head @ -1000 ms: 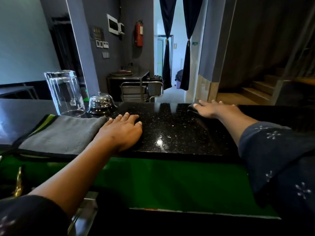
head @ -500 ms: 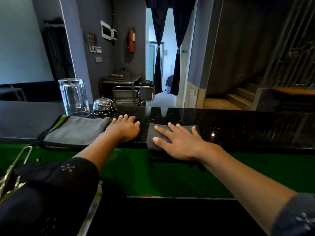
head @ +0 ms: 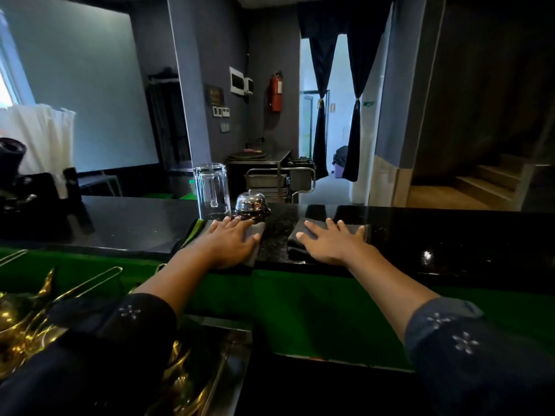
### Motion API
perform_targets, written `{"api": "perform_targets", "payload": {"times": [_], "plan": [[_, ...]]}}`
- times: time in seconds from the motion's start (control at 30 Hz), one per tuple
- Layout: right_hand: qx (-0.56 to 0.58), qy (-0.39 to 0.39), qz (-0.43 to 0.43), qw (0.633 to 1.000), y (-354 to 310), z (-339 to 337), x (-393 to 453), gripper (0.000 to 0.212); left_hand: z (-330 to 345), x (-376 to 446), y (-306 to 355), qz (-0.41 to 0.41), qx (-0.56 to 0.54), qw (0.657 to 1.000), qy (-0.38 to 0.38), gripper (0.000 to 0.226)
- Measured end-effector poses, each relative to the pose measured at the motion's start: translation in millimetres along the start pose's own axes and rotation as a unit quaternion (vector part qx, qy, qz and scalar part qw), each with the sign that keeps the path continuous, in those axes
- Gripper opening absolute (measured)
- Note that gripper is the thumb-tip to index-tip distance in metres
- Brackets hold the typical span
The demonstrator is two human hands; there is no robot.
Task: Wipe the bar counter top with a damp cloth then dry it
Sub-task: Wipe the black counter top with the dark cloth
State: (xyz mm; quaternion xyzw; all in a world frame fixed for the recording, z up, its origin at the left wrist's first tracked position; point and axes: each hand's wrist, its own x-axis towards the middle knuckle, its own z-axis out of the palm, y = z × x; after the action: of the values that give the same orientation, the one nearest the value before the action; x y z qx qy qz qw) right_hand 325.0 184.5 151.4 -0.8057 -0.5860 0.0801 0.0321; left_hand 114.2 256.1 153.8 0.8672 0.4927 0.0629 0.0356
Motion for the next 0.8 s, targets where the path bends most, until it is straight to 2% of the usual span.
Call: {"api": "perform_targets", "payload": {"times": [0.13, 0.23, 0.4, 0.53, 0.6, 0.67, 0.7, 0.8], "plan": [[-0.018, -0.006, -0.049, 0.999, 0, 11, -16, 0.066, -2, 14, -7, 0.018, -0.015, 0.999, -0.022, 0.063], [-0.016, -0.013, -0.041, 0.999, 0, 10, -4, 0.064, 7, 21, -7, 0.013, -0.006, 1.0, -0.017, 0.064], [-0.002, -0.008, 0.003, 1.0, -15, 1, 63, 0.066, 15, 23, -11, 0.026, 0.001, 1.0, -0.005, 0.065], [-0.009, 0.011, 0.0, 1.0, -22, -4, 122, 0.069, 15, 25, -14, 0.037, -0.001, 0.999, -0.004, 0.064], [-0.005, 0.0, 0.004, 1.0, -19, -7, 146, 0.077, 16, 24, -15, 0.042, -0.002, 0.999, 0.001, 0.063], [-0.002, 0.001, 0.017, 1.0, -10, -6, 169, 0.094, 16, 23, -16, 0.039, -0.002, 0.999, 0.012, 0.062], [-0.006, 0.006, 0.031, 0.999, -5, -7, 178, 0.094, 17, 22, -15, 0.038, -0.002, 0.999, 0.016, 0.062], [-0.013, 0.016, 0.063, 0.998, -2, -12, 175, 0.074, 20, 23, -13, 0.04, -0.004, 0.999, 0.02, 0.061]]}}
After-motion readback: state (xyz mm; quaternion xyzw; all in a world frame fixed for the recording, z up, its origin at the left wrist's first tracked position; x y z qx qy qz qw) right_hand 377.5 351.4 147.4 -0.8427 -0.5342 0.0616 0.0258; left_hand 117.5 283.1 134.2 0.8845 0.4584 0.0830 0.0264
